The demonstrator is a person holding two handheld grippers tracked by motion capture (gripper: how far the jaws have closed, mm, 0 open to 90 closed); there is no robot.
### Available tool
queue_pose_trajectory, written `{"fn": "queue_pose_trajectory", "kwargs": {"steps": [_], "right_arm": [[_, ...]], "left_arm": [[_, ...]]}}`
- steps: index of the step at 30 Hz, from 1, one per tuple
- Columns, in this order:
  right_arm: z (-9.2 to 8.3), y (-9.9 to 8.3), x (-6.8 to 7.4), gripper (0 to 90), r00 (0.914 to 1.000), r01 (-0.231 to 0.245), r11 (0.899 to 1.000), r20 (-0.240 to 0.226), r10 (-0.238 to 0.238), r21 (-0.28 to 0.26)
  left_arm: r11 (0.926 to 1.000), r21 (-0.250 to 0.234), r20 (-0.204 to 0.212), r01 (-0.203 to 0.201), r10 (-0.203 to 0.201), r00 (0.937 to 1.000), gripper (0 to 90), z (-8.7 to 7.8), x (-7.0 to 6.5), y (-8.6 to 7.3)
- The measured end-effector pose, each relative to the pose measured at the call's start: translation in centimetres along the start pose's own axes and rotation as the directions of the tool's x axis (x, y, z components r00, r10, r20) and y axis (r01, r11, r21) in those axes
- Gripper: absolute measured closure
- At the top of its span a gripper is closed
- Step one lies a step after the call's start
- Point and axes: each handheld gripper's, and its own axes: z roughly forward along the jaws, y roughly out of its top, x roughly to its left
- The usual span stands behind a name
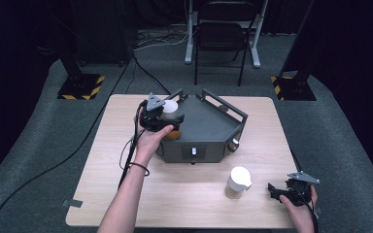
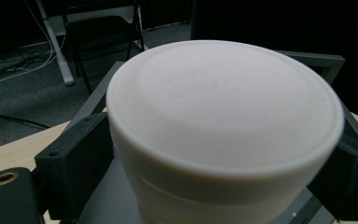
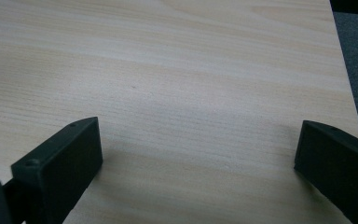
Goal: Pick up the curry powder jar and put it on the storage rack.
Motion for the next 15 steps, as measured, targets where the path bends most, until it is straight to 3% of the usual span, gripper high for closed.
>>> {"fn": "queue_pose_trajectory", "kwargs": {"steps": [7, 15], "right_arm": [[0.0, 0.0, 0.0, 0.0, 1.0000, 0.000, 1.000, 0.000, 0.000, 0.000], [0.0, 0.0, 0.0, 0.0, 1.0000, 0.000, 1.000, 0.000, 0.000, 0.000]], "left_arm": [[0.9993, 0.021, 0.020, -0.030, 0.030, 0.9994, 8.9, -0.5, -0.1, 0.3], [0.9995, 0.007, 0.018, -0.032, 0.032, 0.9993, 8.8, -2.3, 0.1, -0.3]]}}
